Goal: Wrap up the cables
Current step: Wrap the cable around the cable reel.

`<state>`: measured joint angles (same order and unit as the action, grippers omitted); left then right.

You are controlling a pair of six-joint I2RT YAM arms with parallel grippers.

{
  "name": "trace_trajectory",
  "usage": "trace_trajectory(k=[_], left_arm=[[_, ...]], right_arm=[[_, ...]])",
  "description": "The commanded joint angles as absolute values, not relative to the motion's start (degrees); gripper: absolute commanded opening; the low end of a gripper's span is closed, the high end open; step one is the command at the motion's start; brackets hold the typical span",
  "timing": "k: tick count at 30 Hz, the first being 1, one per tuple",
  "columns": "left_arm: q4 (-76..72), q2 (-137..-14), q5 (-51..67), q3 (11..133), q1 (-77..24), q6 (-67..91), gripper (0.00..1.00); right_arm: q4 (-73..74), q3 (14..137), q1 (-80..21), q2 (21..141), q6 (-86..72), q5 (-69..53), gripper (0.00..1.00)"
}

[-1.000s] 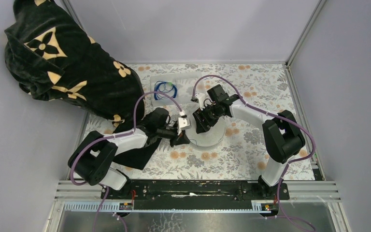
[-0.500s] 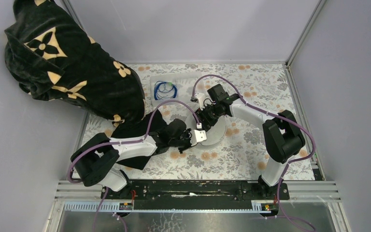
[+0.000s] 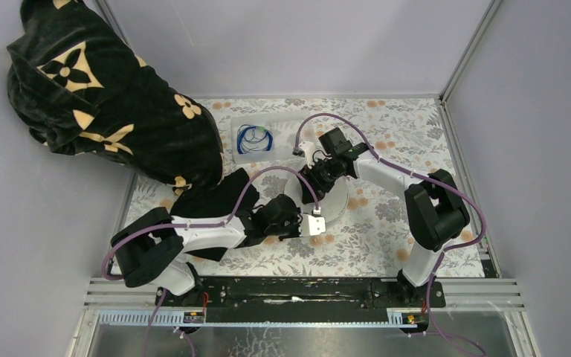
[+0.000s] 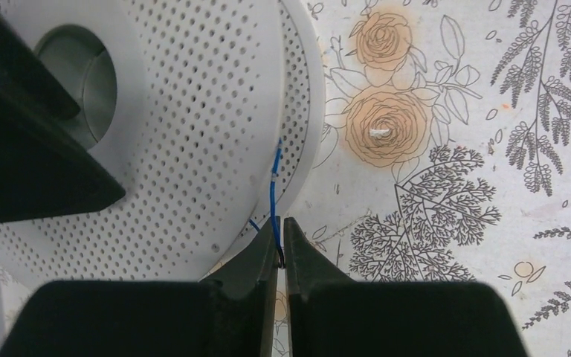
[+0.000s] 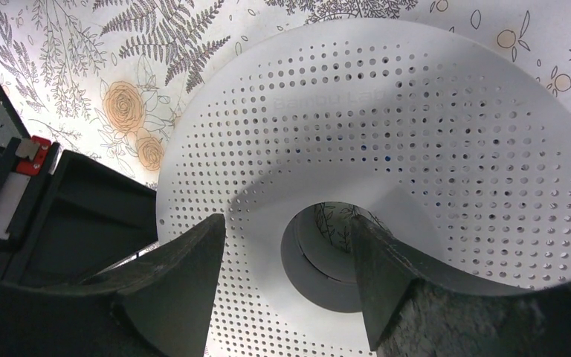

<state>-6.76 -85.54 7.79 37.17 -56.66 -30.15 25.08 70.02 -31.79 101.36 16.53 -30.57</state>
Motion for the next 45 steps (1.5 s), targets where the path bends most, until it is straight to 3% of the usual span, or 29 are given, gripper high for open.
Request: trace_trajectory(k=[1, 14, 27, 38, 45], left_arm=[[-8.0, -86.0, 3.5, 37.5, -58.9, -35.8, 0.12], [-8.2, -90.5, -4.5, 40.0, -63.4, -38.2, 0.2], [-7.8, -87.6, -2.0, 39.6, -64.0, -39.0, 0.32], [1.9, -82.1, 3.3, 39.4, -64.1, -41.8, 0.57], [4.2, -78.9, 5.1, 38.5, -63.7, -41.9, 0.63]], right_arm=[[26.0, 72.3, -31.4, 101.4, 17.6, -30.6, 0.69], [25.8, 71.6, -31.4, 101.7, 18.1, -30.7, 0.69], [25.8, 71.3, -31.4, 101.4, 18.4, -30.4, 0.69], [26.0, 71.3, -31.4, 101.8, 18.7, -30.8, 0.69], [26.3, 71.4, -31.4, 102.1, 18.9, -30.9, 0.68]])
